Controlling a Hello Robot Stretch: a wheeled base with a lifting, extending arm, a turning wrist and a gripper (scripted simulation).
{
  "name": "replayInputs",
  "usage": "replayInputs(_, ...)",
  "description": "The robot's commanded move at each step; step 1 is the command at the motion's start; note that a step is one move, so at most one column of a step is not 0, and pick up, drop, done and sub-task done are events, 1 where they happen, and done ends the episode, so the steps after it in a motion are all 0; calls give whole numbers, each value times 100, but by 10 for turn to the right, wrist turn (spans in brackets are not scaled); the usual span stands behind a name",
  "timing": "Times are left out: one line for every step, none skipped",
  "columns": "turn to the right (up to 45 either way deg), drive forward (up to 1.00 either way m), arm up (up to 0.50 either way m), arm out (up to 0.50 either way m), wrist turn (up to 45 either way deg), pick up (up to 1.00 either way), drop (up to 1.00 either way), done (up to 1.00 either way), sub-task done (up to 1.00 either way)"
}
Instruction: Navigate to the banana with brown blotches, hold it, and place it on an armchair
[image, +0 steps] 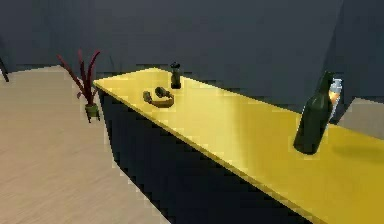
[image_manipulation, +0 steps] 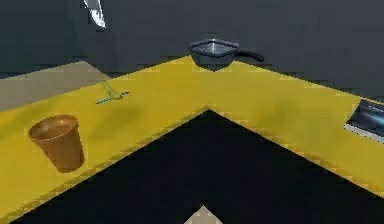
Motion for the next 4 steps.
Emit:
replayInputs(-180, 0, 0, 0, 0, 0, 0, 0, 0)
replayInputs(450, 0, 0, 0, 0, 0, 0, 0, 0)
replayInputs(450, 0, 0, 0, 0, 0, 0, 0, 0)
replayInputs(210, 0, 0, 0, 0, 0, 0, 0, 0)
